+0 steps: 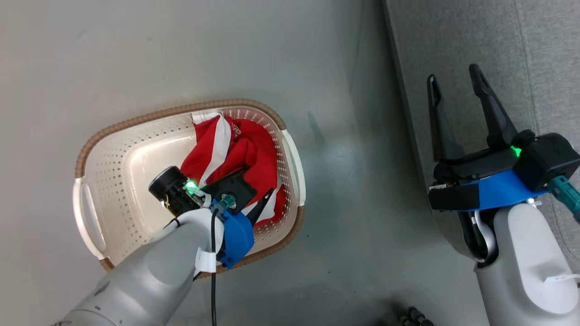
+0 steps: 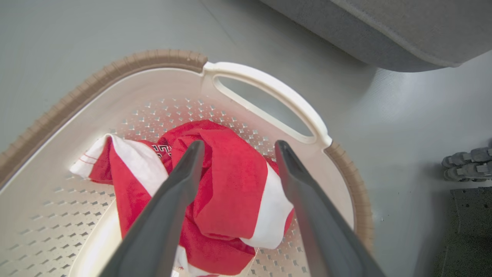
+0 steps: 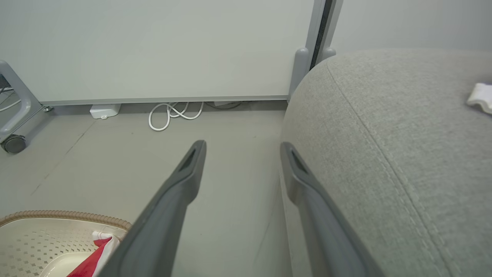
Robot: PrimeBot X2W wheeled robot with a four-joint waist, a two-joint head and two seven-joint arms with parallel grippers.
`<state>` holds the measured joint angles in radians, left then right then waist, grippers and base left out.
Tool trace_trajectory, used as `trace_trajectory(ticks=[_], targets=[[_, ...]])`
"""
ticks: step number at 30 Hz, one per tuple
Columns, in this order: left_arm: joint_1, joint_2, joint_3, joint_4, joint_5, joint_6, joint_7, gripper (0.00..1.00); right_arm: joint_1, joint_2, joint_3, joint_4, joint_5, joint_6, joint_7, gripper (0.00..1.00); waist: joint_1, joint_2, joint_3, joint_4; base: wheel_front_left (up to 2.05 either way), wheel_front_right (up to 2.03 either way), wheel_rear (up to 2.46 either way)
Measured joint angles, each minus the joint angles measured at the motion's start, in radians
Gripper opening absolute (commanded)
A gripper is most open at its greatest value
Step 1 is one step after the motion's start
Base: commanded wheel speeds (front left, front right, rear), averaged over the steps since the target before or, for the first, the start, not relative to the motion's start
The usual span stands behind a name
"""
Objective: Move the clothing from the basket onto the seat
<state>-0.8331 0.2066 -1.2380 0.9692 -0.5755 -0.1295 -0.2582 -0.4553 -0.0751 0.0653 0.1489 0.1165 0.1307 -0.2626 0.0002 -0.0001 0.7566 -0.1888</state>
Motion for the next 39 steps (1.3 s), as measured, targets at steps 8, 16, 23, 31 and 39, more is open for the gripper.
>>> trace_trajectory(ticks=[8, 16, 23, 31, 39], targets=[[-0.054, 0.014, -0.039, 0.013, -0.083, 0.000, 0.025, 1.00, -0.023, -0.008, -0.001, -0.015, -0.001, 0.000, 0.000, 1.00, -0.0001, 0.0000, 0.081, -0.002, 0.00, 0.00, 0.00], [-0.076, 0.033, -0.041, 0.009, -0.093, 0.000, 0.063, 1.00, -0.043, -0.007, -0.006, -0.032, -0.004, 0.000, 0.000, 1.00, 0.0000, 0.0000, 0.159, -0.011, 0.00, 0.00, 0.00], [-0.077, 0.038, -0.041, -0.015, -0.093, 0.000, 0.104, 1.00, -0.055, -0.004, -0.009, -0.039, -0.005, 0.000, 0.000, 1.00, -0.0001, 0.0000, 0.210, -0.014, 0.00, 0.00, 0.00], [-0.082, 0.040, -0.041, -0.038, -0.067, 0.000, 0.122, 0.00, -0.065, -0.003, -0.008, -0.040, -0.009, 0.000, 0.000, 1.00, -0.0001, 0.0000, 0.223, -0.013, 0.00, 0.00, 0.00], [-0.074, 0.033, -0.041, -0.073, -0.067, 0.000, 0.110, 0.00, -0.065, -0.004, -0.014, -0.030, -0.008, 0.000, 0.000, 1.00, -0.0002, 0.0001, 0.198, -0.001, 0.00, 0.00, 0.00]])
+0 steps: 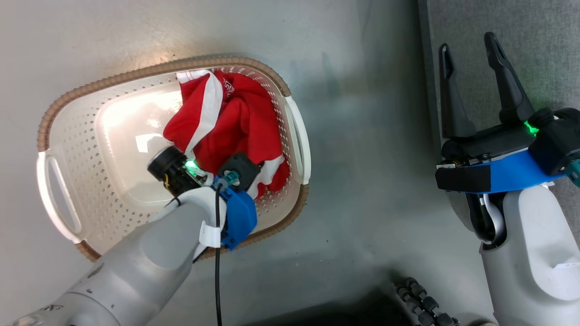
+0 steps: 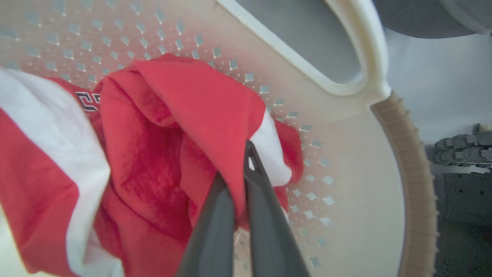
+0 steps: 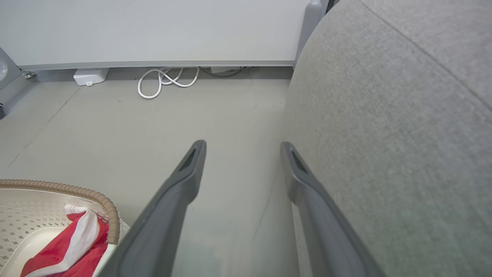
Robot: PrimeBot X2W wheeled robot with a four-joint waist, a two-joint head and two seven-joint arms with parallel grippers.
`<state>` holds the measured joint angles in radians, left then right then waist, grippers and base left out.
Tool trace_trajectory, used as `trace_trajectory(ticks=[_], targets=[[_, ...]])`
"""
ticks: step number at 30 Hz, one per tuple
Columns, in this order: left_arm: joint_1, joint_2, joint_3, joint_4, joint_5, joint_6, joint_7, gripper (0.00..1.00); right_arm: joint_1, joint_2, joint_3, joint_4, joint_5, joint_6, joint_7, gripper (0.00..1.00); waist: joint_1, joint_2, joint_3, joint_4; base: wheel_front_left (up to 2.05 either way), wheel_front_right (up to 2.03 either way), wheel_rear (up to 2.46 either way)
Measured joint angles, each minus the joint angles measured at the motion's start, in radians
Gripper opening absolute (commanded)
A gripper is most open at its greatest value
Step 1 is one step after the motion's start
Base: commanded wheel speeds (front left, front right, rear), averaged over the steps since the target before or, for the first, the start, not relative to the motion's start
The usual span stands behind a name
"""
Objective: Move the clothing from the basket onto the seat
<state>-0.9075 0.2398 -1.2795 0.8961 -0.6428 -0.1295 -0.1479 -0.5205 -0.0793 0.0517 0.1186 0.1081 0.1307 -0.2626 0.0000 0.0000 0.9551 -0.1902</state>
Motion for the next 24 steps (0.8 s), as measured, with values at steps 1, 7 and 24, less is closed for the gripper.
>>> trace_trajectory(ticks=[1, 7, 24], targets=[[0.002, -0.002, 0.000, -0.008, -0.001, 0.000, -0.004, 0.00, 0.000, 0.000, 0.000, 0.001, 0.000, 0.000, 0.000, 1.00, 0.0000, 0.0000, -0.005, 0.002, 0.00, 0.00, 0.00], [0.005, -0.016, 0.000, -0.057, -0.007, 0.000, -0.039, 0.00, 0.000, -0.008, -0.002, 0.010, 0.000, 0.000, 0.000, 1.00, 0.0000, 0.0000, -0.035, 0.023, 0.00, 0.00, 0.00], [0.023, -0.037, 0.044, -0.225, -0.111, 0.000, -0.114, 0.00, 0.040, -0.047, -0.019, 0.045, 0.000, 0.000, 0.000, 1.00, 0.0000, 0.0000, -0.196, 0.121, 0.00, 0.00, 0.00]])
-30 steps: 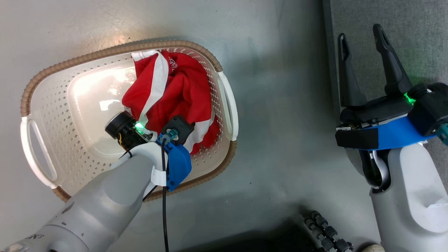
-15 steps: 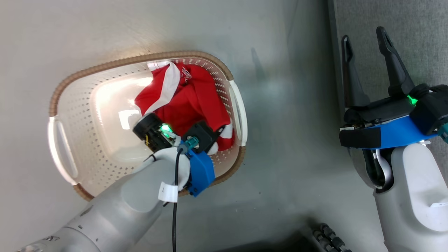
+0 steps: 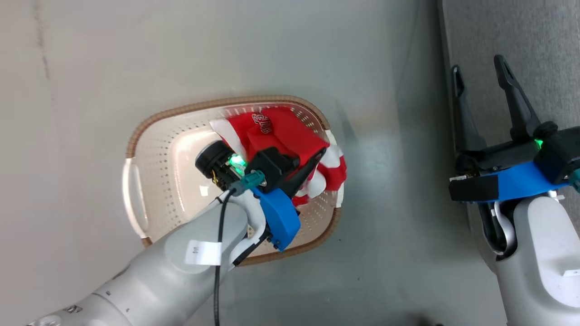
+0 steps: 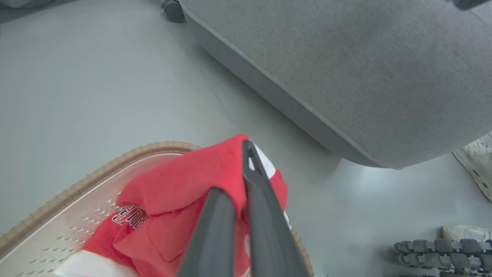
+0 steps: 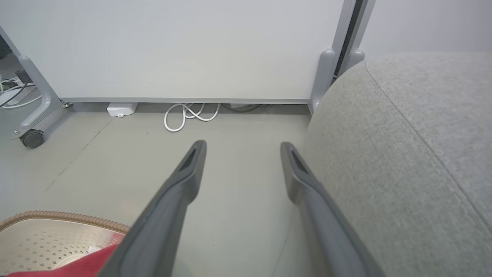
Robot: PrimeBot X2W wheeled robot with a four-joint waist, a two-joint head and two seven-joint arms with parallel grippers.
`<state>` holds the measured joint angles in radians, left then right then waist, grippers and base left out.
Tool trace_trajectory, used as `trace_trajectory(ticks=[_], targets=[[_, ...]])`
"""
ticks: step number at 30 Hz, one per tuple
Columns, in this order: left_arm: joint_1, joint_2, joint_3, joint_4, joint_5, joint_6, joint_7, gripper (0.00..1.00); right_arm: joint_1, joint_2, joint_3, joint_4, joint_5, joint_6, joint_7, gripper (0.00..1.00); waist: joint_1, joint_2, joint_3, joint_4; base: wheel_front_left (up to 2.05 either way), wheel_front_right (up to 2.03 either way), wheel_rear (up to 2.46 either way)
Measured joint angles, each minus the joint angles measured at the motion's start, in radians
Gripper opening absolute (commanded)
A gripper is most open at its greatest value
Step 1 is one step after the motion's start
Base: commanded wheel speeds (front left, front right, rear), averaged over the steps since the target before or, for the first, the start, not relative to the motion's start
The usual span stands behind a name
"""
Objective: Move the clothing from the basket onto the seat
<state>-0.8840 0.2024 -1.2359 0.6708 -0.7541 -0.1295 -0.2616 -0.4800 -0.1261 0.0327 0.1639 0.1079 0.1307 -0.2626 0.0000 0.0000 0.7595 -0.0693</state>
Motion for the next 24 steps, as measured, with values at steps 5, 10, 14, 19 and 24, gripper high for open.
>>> trace_trajectory(ticks=[5, 10, 14, 19, 24], targets=[[0.039, 0.014, 0.077, -0.087, 0.051, 0.000, 0.000, 0.00, 0.023, -0.003, -0.002, 0.012, 0.000, 0.000, 0.000, 1.00, -0.0001, 0.0000, -0.058, 0.029, 0.00, 0.00, 0.00], [0.087, 0.016, 0.159, -0.171, 0.113, 0.000, 0.000, 0.00, 0.045, -0.010, -0.003, 0.027, 0.000, 0.000, 0.000, 1.00, -0.0001, 0.0000, -0.119, 0.052, 0.00, 0.00, 0.00], [0.124, 0.022, 0.216, -0.225, 0.160, 0.000, 0.000, 0.00, 0.070, -0.012, -0.003, 0.041, 0.001, 0.000, 0.000, 1.00, -0.0001, 0.0000, -0.171, 0.065, 0.00, 0.00, 0.00], [0.156, 0.026, 0.281, -0.282, 0.212, 0.000, 0.000, 0.00, 0.098, -0.013, -0.005, 0.054, 0.007, 0.000, 0.000, 1.00, -0.0001, 0.0000, -0.235, 0.075, 0.00, 0.00, 0.00], [0.173, 0.030, 0.328, -0.337, 0.249, 0.000, 0.000, 0.00, 0.129, -0.012, -0.005, 0.070, 0.010, 0.000, 0.000, 1.00, -0.0001, 0.0000, -0.299, 0.081, 0.00, 0.00, 0.00]])
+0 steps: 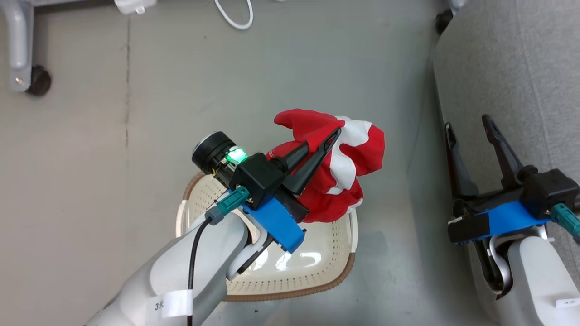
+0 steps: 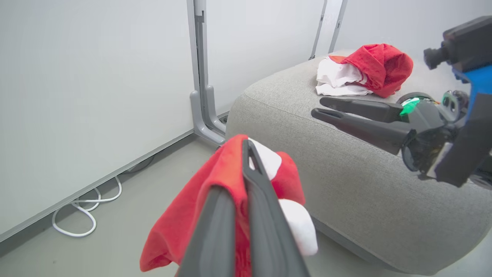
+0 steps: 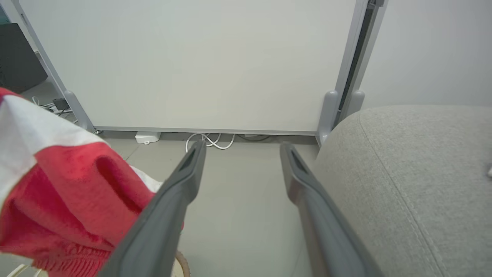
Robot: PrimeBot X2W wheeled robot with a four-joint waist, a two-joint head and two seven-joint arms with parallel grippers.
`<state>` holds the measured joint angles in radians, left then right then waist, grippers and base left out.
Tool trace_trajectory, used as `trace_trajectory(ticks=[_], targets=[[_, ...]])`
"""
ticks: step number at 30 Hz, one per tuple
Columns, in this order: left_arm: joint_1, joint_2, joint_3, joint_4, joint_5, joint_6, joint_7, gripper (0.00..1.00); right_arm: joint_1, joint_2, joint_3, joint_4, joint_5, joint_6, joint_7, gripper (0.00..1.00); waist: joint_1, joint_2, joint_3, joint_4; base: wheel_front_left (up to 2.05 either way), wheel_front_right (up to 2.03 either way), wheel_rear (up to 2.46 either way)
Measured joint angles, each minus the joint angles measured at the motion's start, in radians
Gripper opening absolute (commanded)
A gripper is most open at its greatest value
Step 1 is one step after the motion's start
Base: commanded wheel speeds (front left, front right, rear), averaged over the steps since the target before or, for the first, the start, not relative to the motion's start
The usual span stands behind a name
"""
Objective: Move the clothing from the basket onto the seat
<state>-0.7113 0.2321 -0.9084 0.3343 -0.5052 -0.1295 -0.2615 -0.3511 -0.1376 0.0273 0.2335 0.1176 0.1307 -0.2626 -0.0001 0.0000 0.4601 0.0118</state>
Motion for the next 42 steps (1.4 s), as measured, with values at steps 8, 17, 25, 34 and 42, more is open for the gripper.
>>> trace_trajectory(ticks=[8, 17, 25, 34, 42], targets=[[0.009, 0.003, 0.031, -0.063, 0.028, 0.000, 0.000, 0.00, 0.044, 0.007, -0.004, 0.019, 0.006, 0.000, 0.000, 1.00, 0.0000, 0.0000, -0.095, 0.006, 0.00, 0.00, 0.00], [-0.034, -0.008, 0.056, -0.113, 0.039, 0.000, 0.000, 0.00, 0.093, 0.017, -0.012, 0.040, 0.016, 0.000, 0.000, 1.00, 0.0000, 0.0000, -0.191, 0.017, 0.00, 0.00, 0.00], [-0.088, -0.012, 0.060, -0.137, 0.042, 0.000, 0.000, 0.00, 0.134, 0.030, -0.023, 0.051, 0.022, 0.000, 0.000, 1.00, -0.0001, 0.0000, -0.259, 0.026, 0.00, 0.00, 0.00], [-0.114, -0.007, 0.052, -0.147, 0.038, 0.000, 0.000, 0.00, 0.167, 0.043, -0.036, 0.053, 0.025, 0.000, 0.000, 1.00, 0.0000, 0.0000, -0.303, 0.034, 0.00, 0.00, 0.00], [-0.114, -0.006, 0.042, -0.144, 0.035, 0.000, 0.000, 0.00, 0.172, 0.050, -0.032, 0.050, 0.025, 0.000, 0.000, 1.00, 0.0000, 0.0000, -0.310, 0.035, 0.00, 0.00, 0.00]])
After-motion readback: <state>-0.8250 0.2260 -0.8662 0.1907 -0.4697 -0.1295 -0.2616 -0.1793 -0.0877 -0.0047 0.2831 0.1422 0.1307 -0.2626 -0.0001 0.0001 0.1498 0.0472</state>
